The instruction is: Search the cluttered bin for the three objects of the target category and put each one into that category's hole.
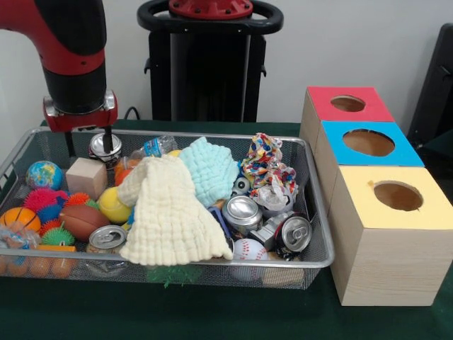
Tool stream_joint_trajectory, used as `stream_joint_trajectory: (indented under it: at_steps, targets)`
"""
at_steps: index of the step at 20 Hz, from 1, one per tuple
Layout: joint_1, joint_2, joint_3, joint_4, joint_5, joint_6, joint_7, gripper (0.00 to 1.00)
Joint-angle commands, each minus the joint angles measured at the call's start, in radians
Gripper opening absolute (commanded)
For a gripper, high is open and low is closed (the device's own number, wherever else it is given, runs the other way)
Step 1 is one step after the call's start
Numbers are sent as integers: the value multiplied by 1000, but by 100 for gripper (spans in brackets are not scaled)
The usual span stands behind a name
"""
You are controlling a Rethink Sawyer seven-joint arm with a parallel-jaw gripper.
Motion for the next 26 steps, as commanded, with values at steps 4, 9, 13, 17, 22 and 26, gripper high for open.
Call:
stream_joint_trajectory:
  at_steps: [4, 9, 13, 17, 22, 26]
  targets:
    - [-42, 137, 107, -52, -5, -153, -44, 100]
    - [-66, 208, 120, -80, -18, -198, -58, 100]
    - [-75, 236, 121, -83, -28, -223, -54, 100]
    - [-79, 266, 119, -87, -38, -264, -46, 100]
    - [-83, 271, 111, -64, -44, -310, -25, 100]
    - [-78, 255, 106, -51, -44, -309, -14, 100]
